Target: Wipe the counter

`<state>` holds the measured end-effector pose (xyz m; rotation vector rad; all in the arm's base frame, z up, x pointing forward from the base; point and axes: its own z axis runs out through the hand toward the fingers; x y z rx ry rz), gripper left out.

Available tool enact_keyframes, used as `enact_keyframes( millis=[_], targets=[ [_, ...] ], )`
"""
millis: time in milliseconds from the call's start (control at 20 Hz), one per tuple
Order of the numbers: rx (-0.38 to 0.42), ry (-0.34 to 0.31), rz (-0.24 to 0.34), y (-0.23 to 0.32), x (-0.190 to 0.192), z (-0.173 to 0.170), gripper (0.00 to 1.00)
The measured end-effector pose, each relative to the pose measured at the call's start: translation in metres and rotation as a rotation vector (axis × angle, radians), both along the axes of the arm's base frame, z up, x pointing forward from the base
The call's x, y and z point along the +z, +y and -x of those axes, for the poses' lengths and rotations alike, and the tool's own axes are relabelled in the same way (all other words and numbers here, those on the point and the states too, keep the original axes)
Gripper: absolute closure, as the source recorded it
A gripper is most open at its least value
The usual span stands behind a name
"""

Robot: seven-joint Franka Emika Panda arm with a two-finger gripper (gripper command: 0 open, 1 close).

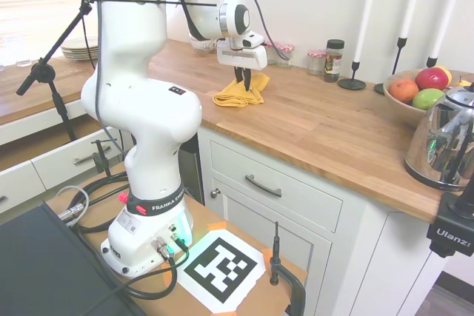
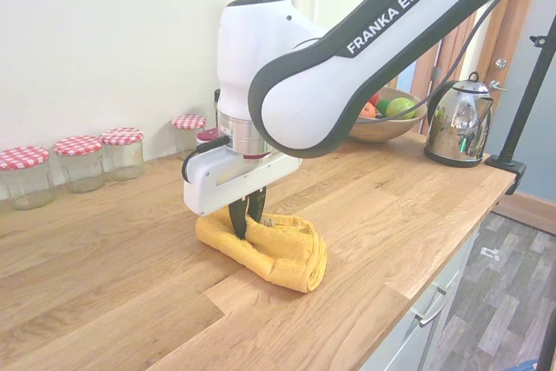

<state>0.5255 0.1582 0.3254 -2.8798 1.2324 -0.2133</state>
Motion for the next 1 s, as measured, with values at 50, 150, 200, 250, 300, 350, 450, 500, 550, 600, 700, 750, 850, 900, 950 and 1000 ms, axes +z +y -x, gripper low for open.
enact_keyframes(
  millis=[50,150,200,250,300,350,450,500,550,600,700,750,850,900,950,1000],
  targets=[
    [-0.009,0.007,-0.018,-0.007,0.0,-0.002,1.0],
    [-0.028,0.017,-0.047,-0.032,0.0,-0.007,1.0],
    [-0.04,0.02,-0.059,-0.05,0.0,-0.011,1.0],
    [-0.054,0.022,-0.07,-0.072,0.001,-0.014,1.0],
    [-0.066,0.023,-0.078,-0.095,0.001,-0.017,1.0],
    [-0.078,0.023,-0.087,-0.117,0.001,-0.019,1.0],
    [-0.099,0.02,-0.1,-0.157,0.001,-0.021,1.0],
    [-0.109,0.018,-0.106,-0.176,0.001,-0.021,1.0],
    [-0.12,0.016,-0.111,-0.193,0.001,-0.02,1.0],
    [-0.13,0.014,-0.117,-0.21,0.001,-0.019,1.0],
    [-0.151,0.008,-0.126,-0.243,0.001,-0.015,1.0],
    [-0.162,0.005,-0.132,-0.258,0.0,-0.013,1.0],
    [-0.183,0.0,-0.144,-0.288,0.0,-0.01,1.0],
    [-0.193,-0.002,-0.148,-0.302,0.0,-0.008,1.0],
    [-0.203,-0.002,-0.152,-0.316,0.0,-0.006,1.0],
    [-0.214,-0.002,-0.157,-0.33,0.0,-0.004,1.0]
  ],
)
